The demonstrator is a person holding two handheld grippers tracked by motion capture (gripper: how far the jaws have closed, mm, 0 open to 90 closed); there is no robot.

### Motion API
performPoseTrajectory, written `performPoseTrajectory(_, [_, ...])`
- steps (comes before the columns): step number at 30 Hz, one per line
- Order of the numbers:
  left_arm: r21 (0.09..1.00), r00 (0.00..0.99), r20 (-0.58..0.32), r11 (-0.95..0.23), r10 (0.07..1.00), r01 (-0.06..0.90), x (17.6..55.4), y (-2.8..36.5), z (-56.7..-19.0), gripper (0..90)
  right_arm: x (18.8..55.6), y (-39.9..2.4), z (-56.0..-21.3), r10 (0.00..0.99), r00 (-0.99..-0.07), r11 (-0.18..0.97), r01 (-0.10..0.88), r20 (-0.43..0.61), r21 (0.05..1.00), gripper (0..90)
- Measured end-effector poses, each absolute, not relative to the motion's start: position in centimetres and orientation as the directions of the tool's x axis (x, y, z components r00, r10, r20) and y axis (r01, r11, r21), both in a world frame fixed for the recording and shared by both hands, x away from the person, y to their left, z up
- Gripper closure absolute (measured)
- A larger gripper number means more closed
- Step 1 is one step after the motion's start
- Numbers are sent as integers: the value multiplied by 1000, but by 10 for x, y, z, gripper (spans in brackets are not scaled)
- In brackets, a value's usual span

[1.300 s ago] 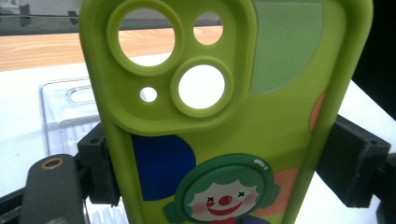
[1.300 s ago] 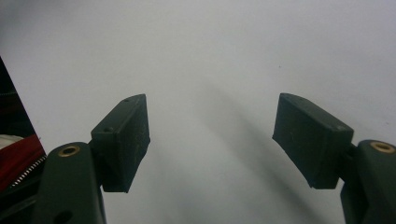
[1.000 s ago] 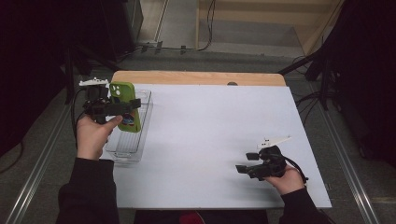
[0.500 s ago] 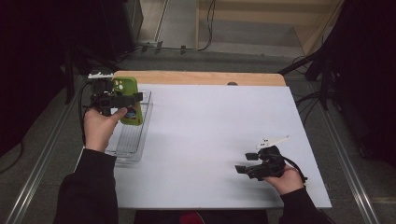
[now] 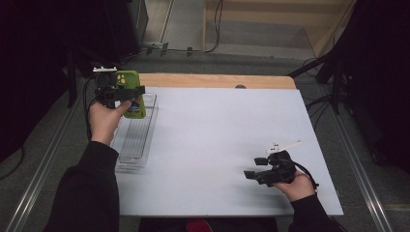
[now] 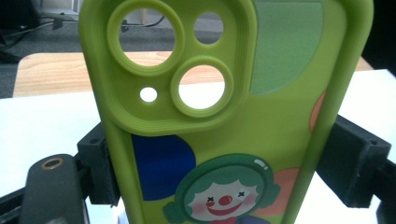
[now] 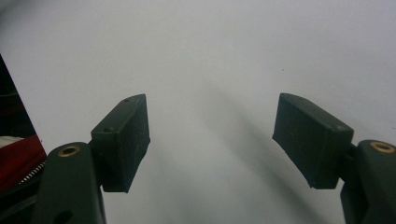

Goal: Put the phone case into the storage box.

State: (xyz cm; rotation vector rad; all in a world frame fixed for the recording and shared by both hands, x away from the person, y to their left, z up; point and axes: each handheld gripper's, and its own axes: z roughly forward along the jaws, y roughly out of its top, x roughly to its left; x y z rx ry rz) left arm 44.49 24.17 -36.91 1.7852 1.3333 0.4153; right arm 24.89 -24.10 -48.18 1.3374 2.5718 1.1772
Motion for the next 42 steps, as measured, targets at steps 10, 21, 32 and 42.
performPoseTrajectory(10, [785, 385, -203, -86, 900, 614, 461, 235, -381, 167, 249, -241, -482, 703, -637, 350, 696, 314, 628, 253])
performPoseTrajectory(21, [791, 376, -157, -112, 913, 601, 482, 230, -389, 167, 249, -241, -481, 701, -639, 344, 691, 316, 636, 253])
performPoseTrajectory(32, [785, 352, -144, -109, 925, 610, 506, 228, -408, 164, 249, -241, -480, 702, -640, 340, 687, 313, 642, 253])
performPoseTrajectory(42, [769, 336, -137, -114, 932, 629, 514, 223, -423, 160, 249, -239, -480, 699, -642, 341, 686, 315, 642, 253])
